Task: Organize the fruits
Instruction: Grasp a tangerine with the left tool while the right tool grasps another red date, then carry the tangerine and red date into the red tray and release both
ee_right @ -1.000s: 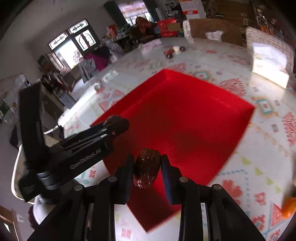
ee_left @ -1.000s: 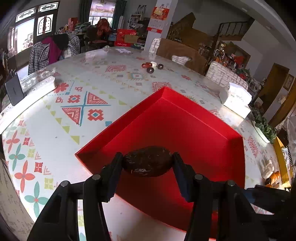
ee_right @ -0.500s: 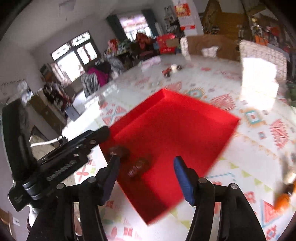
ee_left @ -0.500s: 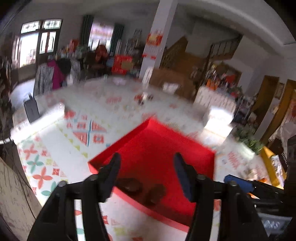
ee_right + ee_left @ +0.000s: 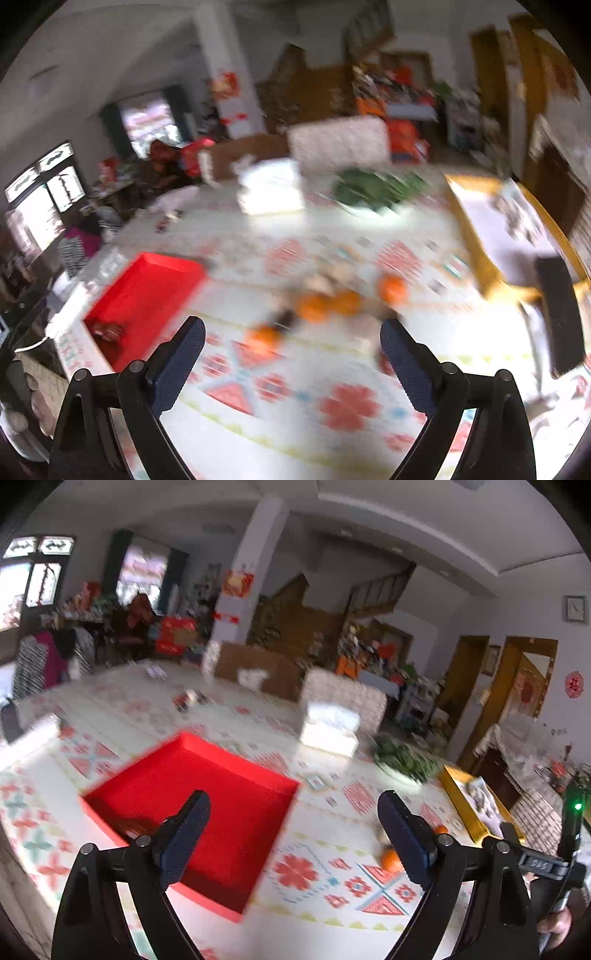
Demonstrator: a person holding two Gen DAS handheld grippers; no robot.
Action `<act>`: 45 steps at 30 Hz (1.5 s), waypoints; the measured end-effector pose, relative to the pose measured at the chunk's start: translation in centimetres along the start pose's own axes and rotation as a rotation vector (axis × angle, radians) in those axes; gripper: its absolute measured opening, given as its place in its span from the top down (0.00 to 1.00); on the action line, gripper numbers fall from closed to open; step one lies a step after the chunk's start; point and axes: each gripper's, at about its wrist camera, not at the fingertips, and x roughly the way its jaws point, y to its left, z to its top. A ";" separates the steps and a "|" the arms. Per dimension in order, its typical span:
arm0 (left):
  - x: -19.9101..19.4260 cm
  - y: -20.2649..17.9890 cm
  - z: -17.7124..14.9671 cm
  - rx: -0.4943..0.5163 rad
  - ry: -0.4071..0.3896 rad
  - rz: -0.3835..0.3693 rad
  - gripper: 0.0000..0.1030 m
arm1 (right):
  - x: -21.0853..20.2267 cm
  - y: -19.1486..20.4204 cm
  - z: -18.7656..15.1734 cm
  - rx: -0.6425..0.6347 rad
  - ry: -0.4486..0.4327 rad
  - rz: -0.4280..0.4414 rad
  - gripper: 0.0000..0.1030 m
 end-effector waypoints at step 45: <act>8.7 3.2 -0.8 0.007 0.279 0.016 0.66 | 6.2 7.8 -0.3 -0.071 0.185 0.253 0.48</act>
